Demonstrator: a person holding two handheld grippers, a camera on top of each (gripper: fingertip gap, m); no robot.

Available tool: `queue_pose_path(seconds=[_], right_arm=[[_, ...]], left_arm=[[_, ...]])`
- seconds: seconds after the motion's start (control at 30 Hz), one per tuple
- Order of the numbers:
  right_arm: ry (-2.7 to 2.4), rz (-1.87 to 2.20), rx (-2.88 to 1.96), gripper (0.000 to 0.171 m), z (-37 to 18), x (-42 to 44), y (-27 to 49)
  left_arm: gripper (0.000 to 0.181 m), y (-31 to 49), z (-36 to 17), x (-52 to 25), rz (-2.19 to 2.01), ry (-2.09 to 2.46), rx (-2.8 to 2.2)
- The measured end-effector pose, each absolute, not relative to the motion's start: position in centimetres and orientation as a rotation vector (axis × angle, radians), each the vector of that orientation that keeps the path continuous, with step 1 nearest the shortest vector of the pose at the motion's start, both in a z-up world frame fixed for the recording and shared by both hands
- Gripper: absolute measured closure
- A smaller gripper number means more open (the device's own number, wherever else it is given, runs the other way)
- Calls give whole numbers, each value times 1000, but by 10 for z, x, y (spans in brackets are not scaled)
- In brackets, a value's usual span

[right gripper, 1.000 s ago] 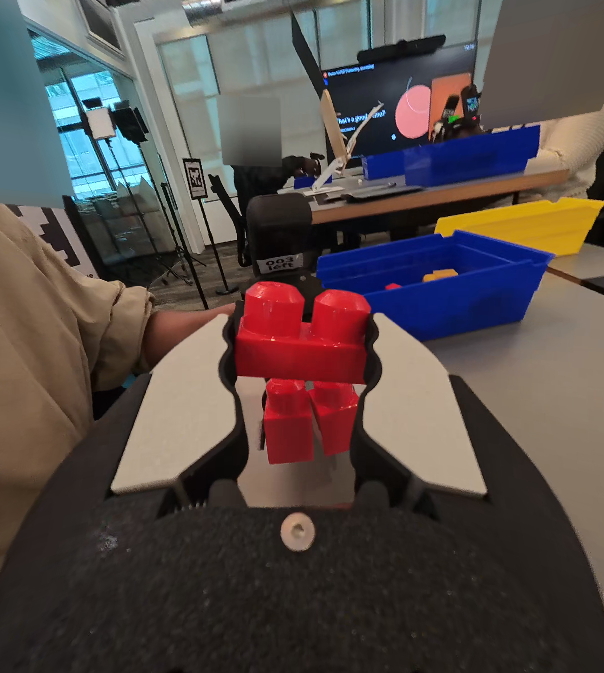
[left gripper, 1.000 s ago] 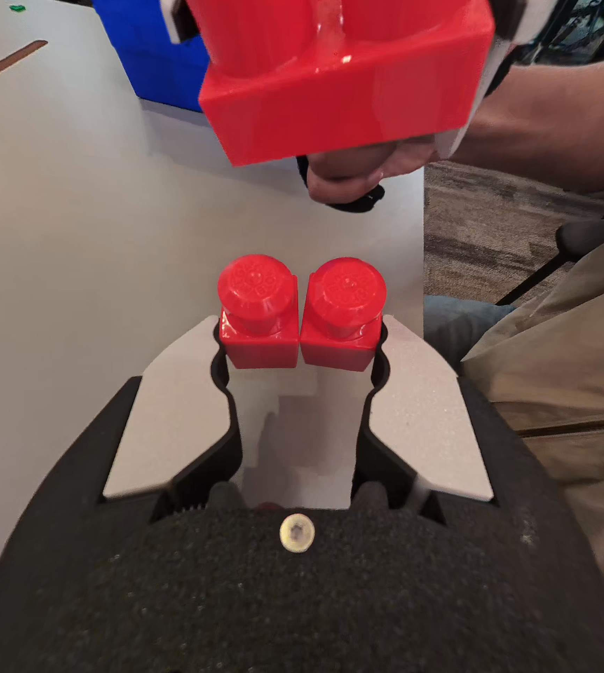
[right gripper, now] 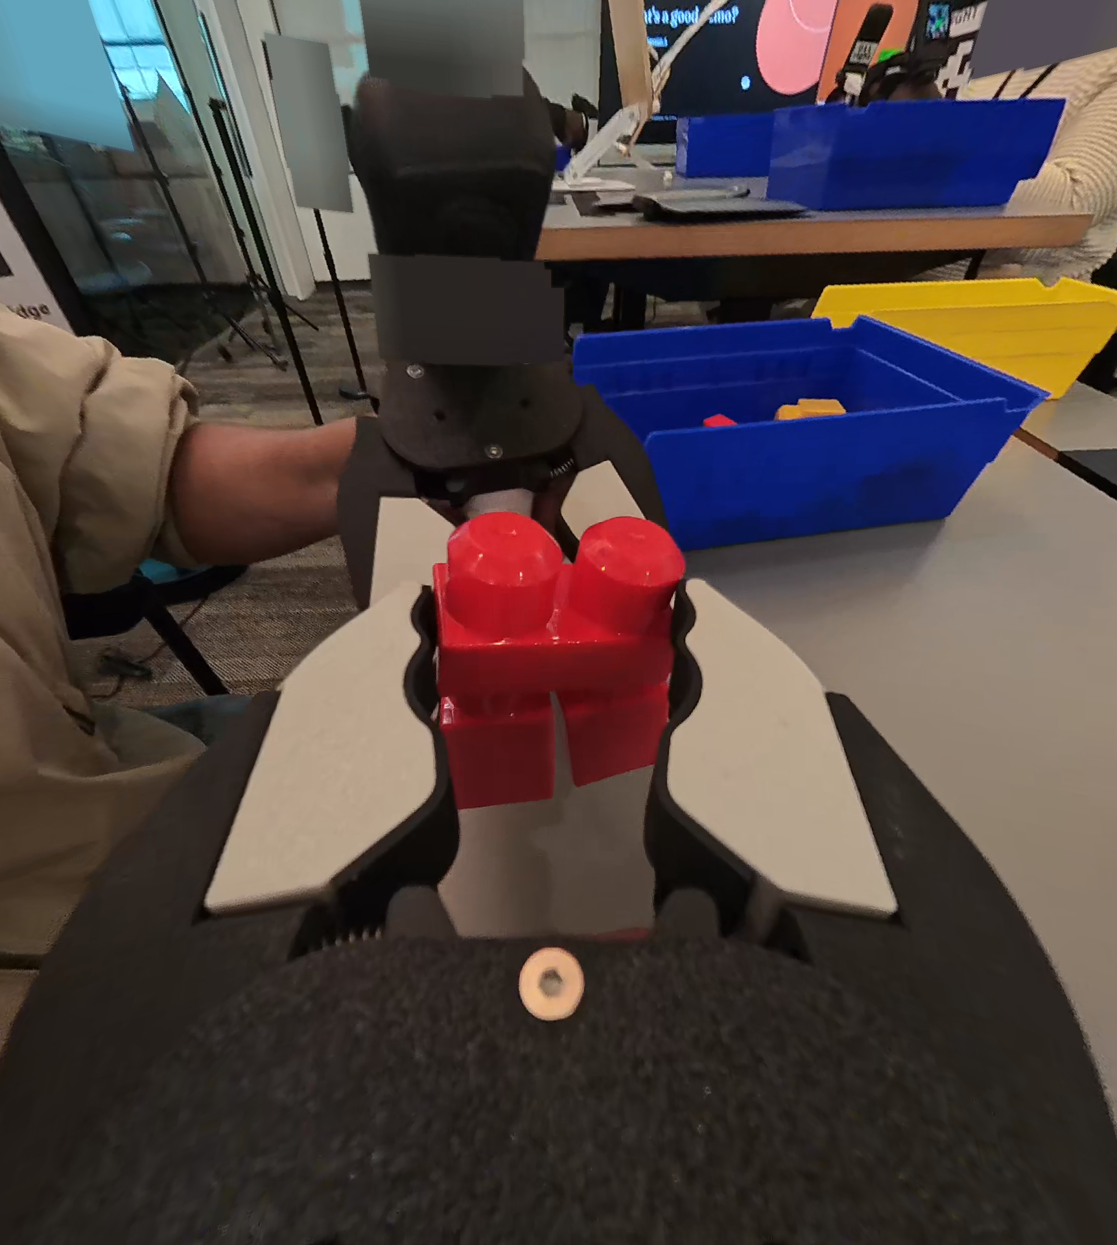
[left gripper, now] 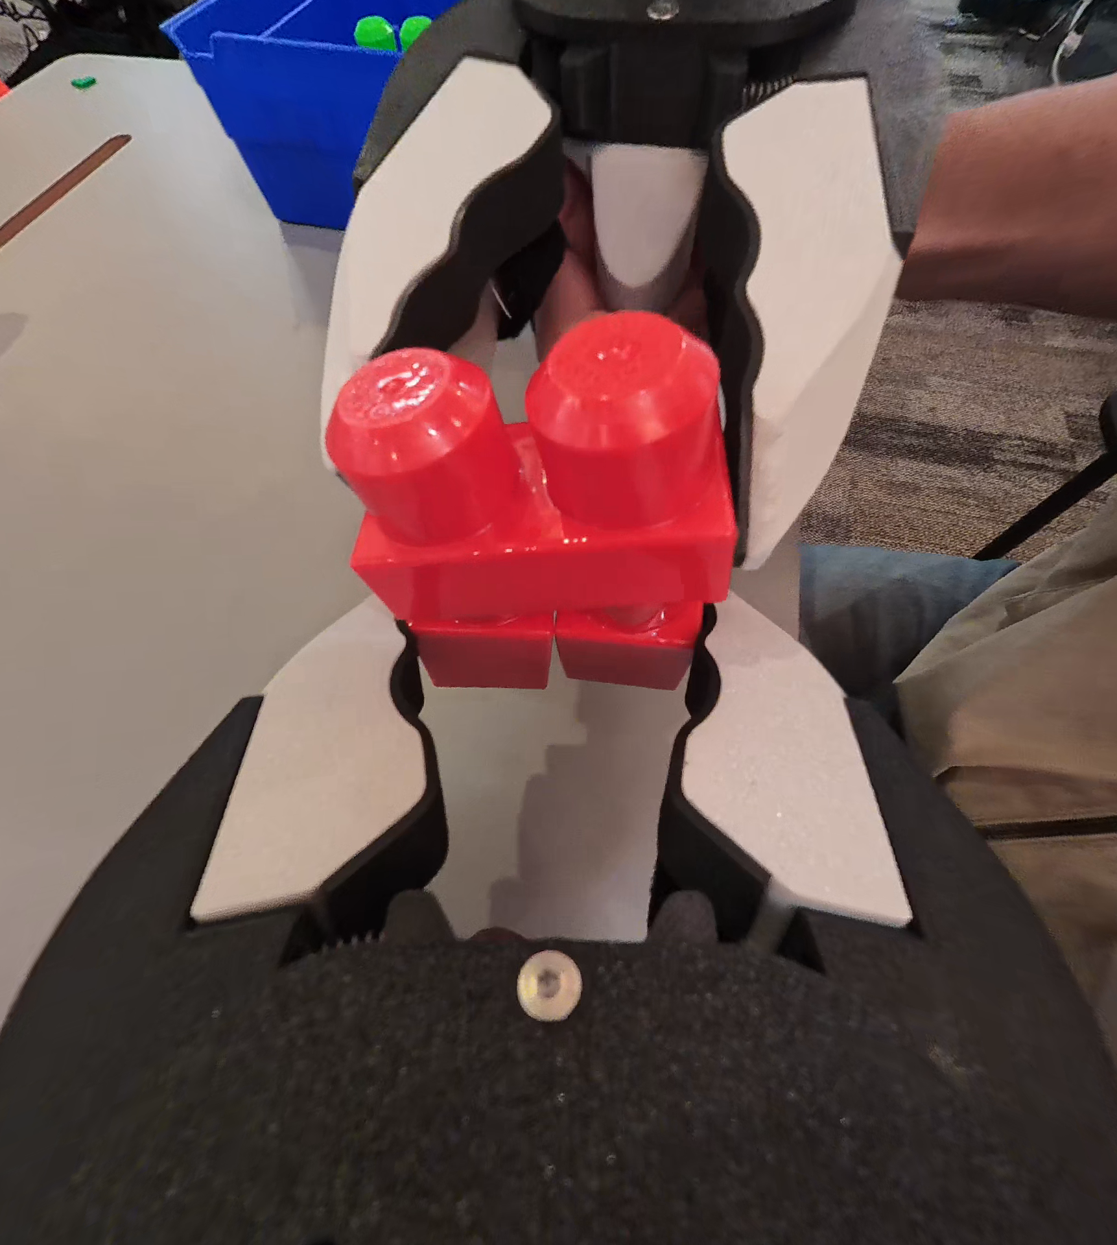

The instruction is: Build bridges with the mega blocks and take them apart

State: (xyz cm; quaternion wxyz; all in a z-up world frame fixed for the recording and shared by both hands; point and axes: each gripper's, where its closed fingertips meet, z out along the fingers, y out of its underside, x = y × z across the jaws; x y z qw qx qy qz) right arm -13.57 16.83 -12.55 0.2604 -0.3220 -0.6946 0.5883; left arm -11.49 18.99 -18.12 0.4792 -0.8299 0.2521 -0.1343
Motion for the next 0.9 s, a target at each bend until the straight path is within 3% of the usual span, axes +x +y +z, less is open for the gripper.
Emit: queue_pose_path(seconds=[0.63,0.9], right_arm=[[-1963,1462,-949,110,-133,-148,178],[-1907,1563,-1013,95,-118,-147,180]], left_arm=[[104,195,-206,-134,-259,539,-2081],[104,195,-205,-135,-248,519,-2059]])
